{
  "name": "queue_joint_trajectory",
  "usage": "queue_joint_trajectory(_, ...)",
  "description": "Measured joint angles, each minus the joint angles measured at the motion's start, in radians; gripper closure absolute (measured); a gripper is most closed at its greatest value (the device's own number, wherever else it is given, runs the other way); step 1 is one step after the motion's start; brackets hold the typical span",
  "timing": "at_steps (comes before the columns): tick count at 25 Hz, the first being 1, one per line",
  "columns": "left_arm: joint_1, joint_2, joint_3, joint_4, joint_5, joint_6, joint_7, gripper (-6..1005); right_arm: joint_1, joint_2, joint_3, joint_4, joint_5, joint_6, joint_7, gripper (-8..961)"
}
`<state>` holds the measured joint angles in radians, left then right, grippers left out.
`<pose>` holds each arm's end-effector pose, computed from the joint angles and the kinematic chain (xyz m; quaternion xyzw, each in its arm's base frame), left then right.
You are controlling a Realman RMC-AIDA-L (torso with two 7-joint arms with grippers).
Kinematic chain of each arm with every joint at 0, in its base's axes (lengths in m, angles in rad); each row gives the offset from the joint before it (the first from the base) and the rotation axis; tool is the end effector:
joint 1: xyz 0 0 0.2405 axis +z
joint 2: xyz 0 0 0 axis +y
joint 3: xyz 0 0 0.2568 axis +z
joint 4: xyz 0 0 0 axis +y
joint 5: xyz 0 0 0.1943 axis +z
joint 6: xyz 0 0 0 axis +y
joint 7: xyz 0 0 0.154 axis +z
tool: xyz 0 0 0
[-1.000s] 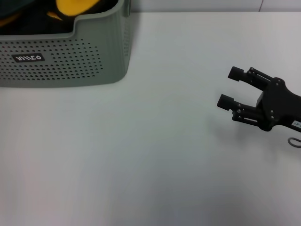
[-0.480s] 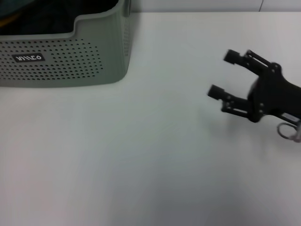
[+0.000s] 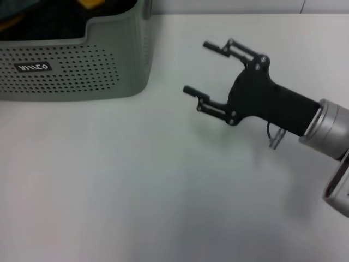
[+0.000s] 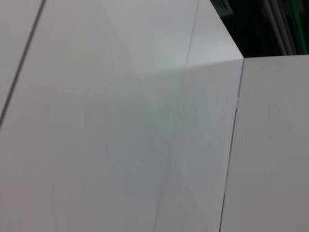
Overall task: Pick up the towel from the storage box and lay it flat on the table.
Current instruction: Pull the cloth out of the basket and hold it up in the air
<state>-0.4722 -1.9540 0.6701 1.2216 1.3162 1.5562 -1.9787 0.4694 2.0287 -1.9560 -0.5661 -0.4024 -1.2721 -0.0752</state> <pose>-0.1494 0.3455 0.1910 -0.8207 -0.1599 -0.4957 0.2349 0.1601 0.3092 -0.0601 -0.8237 -0.2817 0.3417 0.3541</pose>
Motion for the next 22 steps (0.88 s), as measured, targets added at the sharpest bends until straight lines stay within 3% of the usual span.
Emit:
queue_joint_trajectory(3,0.003,-0.002,0.000,-0.010,-0.007,0.043,0.021,963,-0.008,0.000,-0.060,-0.023,0.125,-0.026,-0.044,225)
queue_joint_trajectory(7,-0.016,0.004,-0.001,-0.047,-0.035,0.151,0.072,962,0.022,-0.006,-0.056,0.006,0.168,-0.119,0.163,254)
queue_joint_trajectory(12,-0.032,0.007,-0.003,-0.089,-0.122,0.223,0.094,962,0.139,-0.024,-0.008,0.181,0.155,-0.297,0.549,257)
queue_joint_trajectory(16,-0.058,0.006,0.000,-0.135,-0.176,0.250,0.091,962,0.234,-0.040,-0.009,0.336,0.129,-0.433,0.725,260)
queue_joint_trajectory(22,-0.105,0.037,0.001,-0.232,-0.224,0.376,0.095,961,0.238,-0.057,-0.001,0.356,0.117,-0.544,0.818,264)
